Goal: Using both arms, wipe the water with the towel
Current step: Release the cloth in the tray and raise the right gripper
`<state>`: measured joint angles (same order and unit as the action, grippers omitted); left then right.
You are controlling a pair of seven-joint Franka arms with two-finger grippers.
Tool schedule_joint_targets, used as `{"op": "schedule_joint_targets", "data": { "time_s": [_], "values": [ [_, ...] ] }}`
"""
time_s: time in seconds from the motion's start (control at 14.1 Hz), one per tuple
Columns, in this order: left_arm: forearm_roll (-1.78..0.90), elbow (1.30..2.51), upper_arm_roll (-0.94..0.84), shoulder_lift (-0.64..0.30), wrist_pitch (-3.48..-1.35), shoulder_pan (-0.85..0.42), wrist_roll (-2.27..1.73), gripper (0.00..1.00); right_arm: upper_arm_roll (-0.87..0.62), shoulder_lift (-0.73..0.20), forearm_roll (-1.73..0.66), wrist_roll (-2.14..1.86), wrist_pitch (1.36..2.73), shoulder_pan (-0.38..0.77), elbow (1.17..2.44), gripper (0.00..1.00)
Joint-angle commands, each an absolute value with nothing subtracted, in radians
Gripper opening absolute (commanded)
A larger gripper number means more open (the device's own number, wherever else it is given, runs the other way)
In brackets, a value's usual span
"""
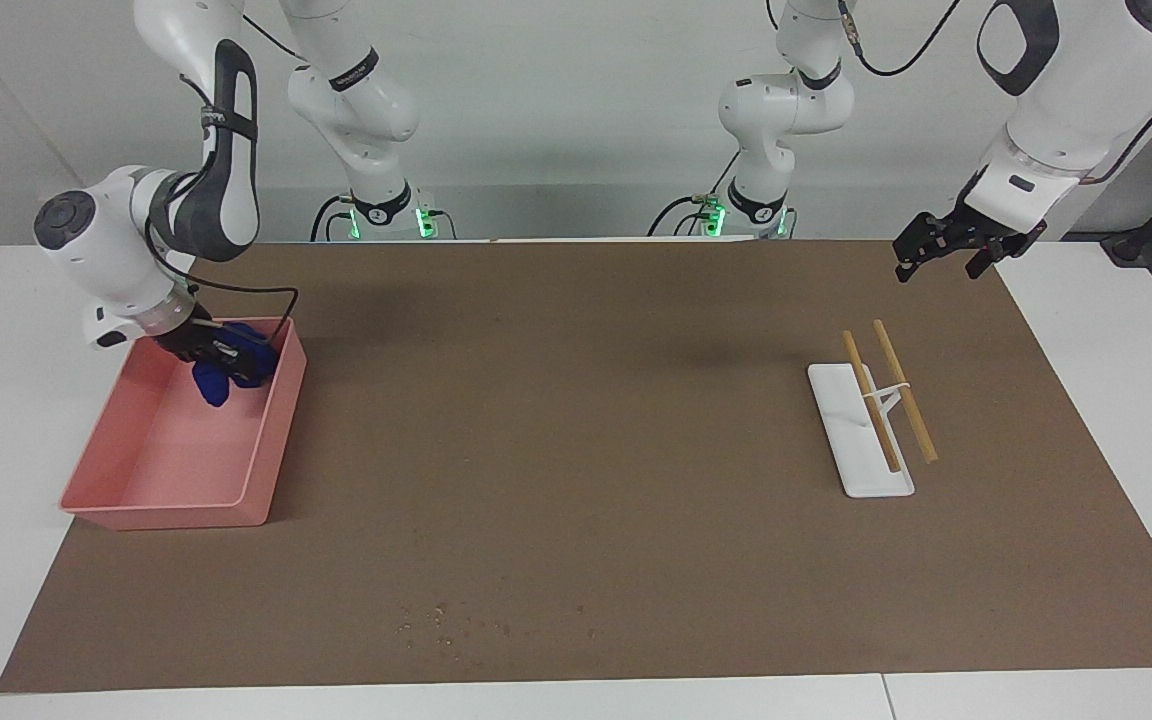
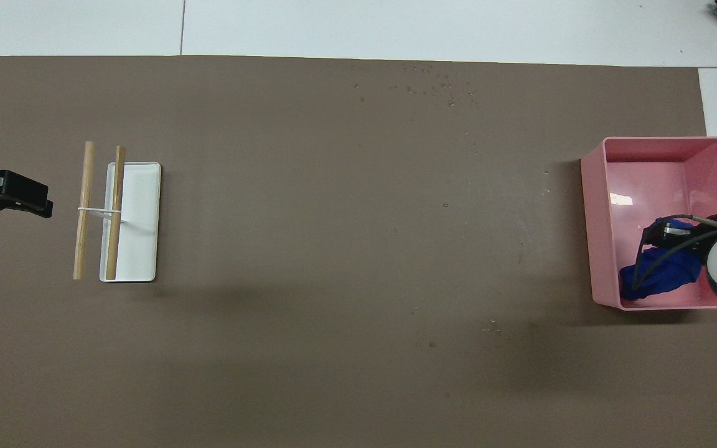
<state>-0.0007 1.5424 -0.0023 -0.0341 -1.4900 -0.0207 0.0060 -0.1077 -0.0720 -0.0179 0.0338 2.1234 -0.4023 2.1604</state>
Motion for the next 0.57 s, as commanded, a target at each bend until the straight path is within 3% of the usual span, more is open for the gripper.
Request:
{"op": "schedule_joint_targets", "data": {
  "time_s": [0.0,0.07,0.5],
  "values": [
    [-0.014,1.548,0.002,-0.026,-1.477,-0.028,-0.008,1.0,-0.117,-0.044,-0.002,0.012,2.131,-0.414,2.186,0.9],
    [-0.014,1.549,0.003,-0.026,-1.477,-0.028,-0.008,1.0,-0.117,-0.046,-0.002,0.012,2.128,-0.417,2.181,0.99],
    [-0.014,1.554,0.003,-0.023,-1.48,-0.028,-0.008,1.0,-0.118,-0.025,-0.002,0.02,2.022,-0.408,2.122,0.99]
  ]
}}
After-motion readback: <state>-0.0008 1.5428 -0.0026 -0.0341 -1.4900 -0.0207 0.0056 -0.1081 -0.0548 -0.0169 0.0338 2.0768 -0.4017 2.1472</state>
